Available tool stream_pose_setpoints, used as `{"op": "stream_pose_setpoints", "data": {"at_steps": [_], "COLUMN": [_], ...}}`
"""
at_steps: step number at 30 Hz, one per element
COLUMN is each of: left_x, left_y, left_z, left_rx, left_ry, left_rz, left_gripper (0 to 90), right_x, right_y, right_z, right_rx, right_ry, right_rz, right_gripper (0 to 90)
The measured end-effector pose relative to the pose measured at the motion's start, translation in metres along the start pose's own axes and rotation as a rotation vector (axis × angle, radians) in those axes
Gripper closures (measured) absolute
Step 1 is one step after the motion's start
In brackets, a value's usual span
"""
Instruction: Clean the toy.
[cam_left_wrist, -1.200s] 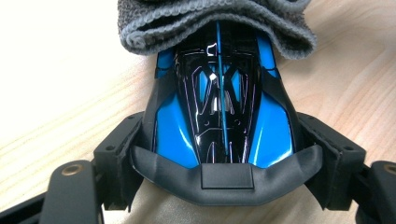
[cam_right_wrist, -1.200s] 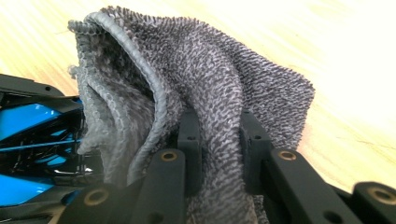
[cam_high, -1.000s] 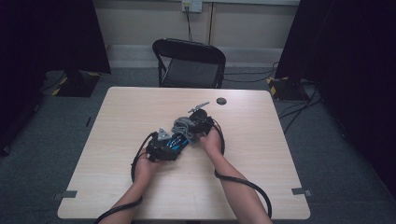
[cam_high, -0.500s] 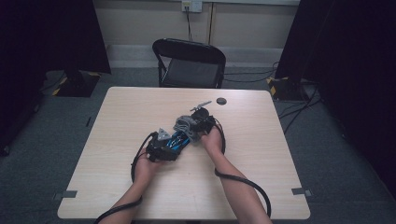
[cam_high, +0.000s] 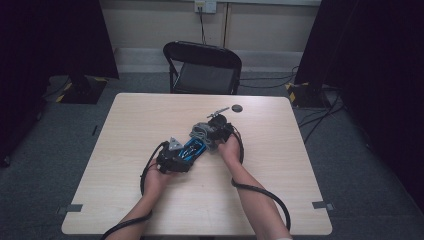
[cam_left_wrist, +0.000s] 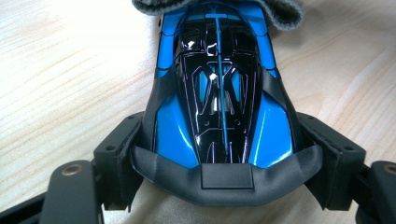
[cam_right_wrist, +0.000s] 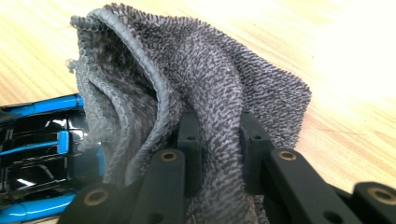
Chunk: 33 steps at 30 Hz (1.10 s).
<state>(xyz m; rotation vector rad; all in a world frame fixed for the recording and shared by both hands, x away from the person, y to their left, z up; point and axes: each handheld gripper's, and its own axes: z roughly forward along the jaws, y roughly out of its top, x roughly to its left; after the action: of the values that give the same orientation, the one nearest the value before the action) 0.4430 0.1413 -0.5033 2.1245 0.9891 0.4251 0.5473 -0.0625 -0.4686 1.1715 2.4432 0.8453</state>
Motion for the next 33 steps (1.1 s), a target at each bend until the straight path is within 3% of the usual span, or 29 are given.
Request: {"op": "stream_pose_setpoints", "data": {"at_steps": [8,21,33], "left_x": [0.000,0.000,0.000], "left_y": [0.000,0.000,0.000], "left_z": [0.000,0.000,0.000], "left_rx": [0.000,0.000,-0.001], "left_ry": [0.000,0.000,-0.001], "left_rz": [0.000,-0.001,-0.007], "left_gripper": [24.4,24.4,24.4], "right_x": [-0.003,-0.014,-0.032], "right_y": [-0.002,-0.008,-0.016], "right_z": [0.002,-0.002,-0.021], "right_rx": [0.007,0.006,-0.015], "right_ry": [-0.028,-0.062,-0.072], "right_rz": [-0.011,0.020,0.035], "right_gripper": [75.1,75.1,75.1]}}
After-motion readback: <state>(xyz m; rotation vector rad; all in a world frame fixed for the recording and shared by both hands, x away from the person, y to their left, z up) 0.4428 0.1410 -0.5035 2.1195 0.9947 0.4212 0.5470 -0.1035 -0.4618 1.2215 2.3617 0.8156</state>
